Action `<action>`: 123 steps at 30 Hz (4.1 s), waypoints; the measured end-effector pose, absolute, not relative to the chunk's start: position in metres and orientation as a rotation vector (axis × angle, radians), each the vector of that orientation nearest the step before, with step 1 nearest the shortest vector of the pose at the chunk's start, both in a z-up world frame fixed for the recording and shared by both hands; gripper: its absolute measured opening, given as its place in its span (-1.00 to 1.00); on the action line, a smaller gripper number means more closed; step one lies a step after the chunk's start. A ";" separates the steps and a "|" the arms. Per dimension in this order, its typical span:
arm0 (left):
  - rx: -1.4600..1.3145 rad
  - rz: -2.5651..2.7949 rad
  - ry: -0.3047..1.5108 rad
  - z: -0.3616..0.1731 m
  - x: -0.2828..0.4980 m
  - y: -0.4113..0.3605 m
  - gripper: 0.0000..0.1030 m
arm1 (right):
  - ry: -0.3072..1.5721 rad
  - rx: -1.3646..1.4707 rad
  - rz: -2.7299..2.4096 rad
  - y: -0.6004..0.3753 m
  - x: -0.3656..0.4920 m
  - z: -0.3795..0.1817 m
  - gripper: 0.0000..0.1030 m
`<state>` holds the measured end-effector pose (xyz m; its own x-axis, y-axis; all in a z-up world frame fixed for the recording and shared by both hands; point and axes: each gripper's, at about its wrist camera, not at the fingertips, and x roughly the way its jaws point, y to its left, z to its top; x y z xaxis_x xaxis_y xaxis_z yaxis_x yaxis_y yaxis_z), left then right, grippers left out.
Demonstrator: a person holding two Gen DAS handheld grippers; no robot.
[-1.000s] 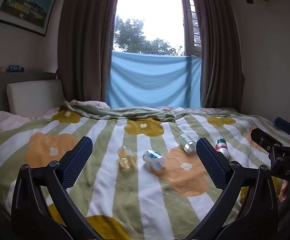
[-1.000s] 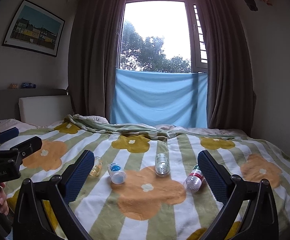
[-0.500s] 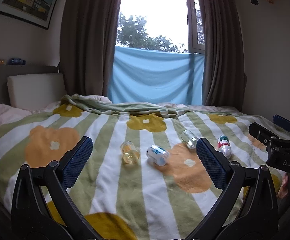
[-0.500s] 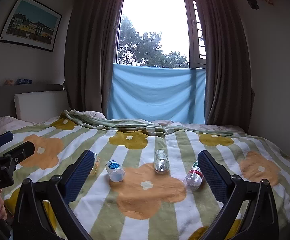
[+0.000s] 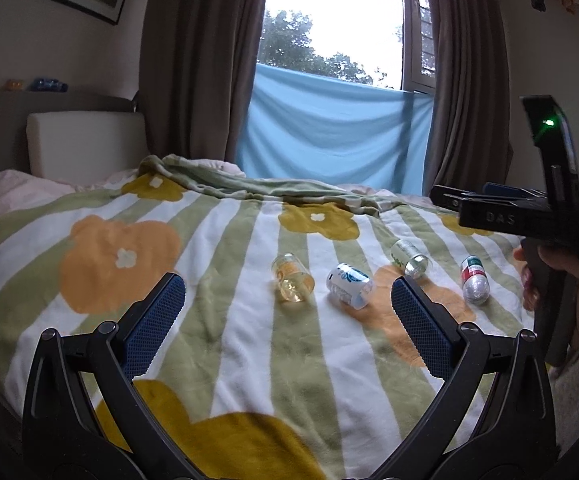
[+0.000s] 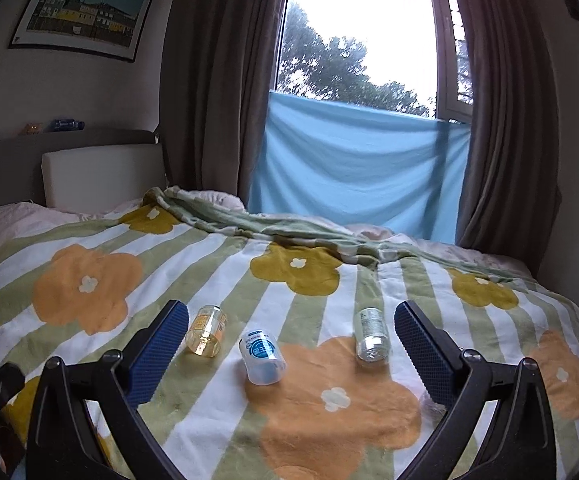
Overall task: Flip cup upside down
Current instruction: 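Move the right tool to the white-and-blue cup and close on it, then lift the white-and-blue cup with the right tool and carry it toward the left tool, then close the left tool on the cup while the right tool releases it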
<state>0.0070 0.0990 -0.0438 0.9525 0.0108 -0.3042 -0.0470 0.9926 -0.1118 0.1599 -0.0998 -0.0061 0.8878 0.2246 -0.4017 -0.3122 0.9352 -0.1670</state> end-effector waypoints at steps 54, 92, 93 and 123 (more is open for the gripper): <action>-0.100 -0.058 0.507 -0.068 0.027 0.079 0.99 | 1.024 -0.371 0.436 -0.131 0.197 -0.101 0.07; -0.162 -0.162 0.810 -0.061 0.113 0.004 0.99 | 0.642 -0.015 0.457 -0.240 0.084 -0.094 1.00; -0.167 -0.191 0.849 -0.063 0.126 -0.007 0.99 | 0.590 -0.011 0.470 -0.244 0.075 -0.090 1.00; -0.396 -0.047 1.641 -0.209 0.261 -0.101 0.52 | 0.202 0.167 0.421 -0.320 0.008 -0.085 1.00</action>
